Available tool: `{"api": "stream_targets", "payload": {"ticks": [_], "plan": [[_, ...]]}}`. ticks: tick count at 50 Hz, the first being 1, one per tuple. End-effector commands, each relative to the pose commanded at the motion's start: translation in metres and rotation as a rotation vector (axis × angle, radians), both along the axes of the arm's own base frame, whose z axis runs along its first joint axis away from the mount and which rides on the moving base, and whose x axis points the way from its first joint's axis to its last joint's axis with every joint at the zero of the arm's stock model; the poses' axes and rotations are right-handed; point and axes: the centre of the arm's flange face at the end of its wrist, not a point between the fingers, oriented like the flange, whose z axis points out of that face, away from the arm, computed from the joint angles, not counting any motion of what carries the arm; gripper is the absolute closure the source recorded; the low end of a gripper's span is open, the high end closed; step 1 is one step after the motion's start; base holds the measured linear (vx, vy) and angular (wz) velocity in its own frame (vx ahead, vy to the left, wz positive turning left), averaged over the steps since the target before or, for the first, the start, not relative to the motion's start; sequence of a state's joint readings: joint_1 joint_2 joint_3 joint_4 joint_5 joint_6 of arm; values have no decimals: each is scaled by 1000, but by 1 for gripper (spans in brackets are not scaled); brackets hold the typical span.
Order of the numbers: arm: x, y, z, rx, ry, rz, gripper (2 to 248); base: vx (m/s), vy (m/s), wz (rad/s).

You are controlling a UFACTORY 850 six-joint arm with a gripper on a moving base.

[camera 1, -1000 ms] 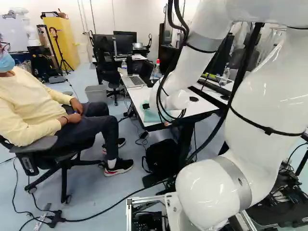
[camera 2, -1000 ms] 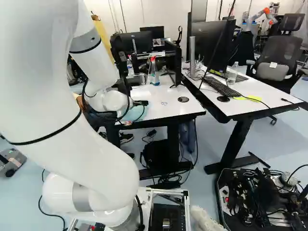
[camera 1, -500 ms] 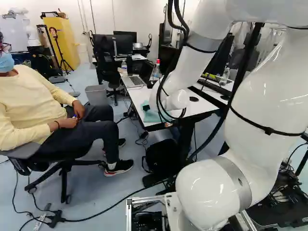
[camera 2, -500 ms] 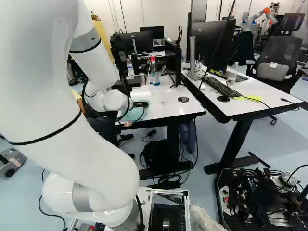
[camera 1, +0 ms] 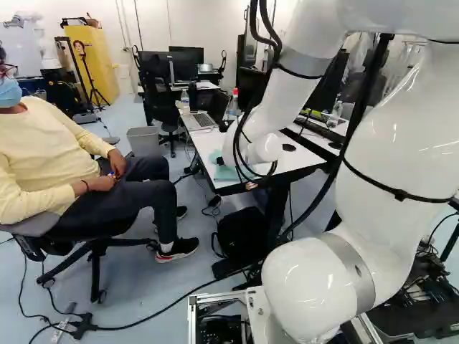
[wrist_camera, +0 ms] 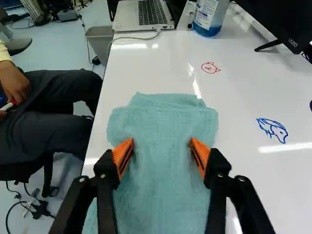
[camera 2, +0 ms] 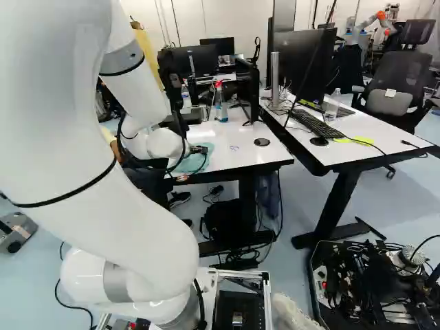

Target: Clean the table with the green towel

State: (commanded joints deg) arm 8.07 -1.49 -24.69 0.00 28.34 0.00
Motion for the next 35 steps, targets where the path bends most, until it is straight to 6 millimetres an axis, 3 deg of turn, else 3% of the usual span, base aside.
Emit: {"api": "stream_targets", "payload": {"ticks": [2, 3, 7, 8, 12, 13, 17, 18, 35], "plan": [[0, 0, 0, 0, 0, 0, 70, 0, 0, 0], [0, 0, 0, 0, 0, 0, 106, 0, 0, 0], [0, 0, 0, 0, 0, 0, 106, 0, 0, 0], [0, 0, 0, 0, 0, 0, 141, 0, 0, 0], [0, 0, 0, 0, 0, 0, 141, 0, 0, 0], [0, 0, 0, 0, 0, 0, 173, 0, 0, 0], [0, 0, 0, 0, 0, 0, 173, 0, 0, 0], [0, 0, 0, 0, 0, 0, 192, 0, 0, 0], [0, 0, 0, 0, 0, 0, 196, 0, 0, 0]]}}
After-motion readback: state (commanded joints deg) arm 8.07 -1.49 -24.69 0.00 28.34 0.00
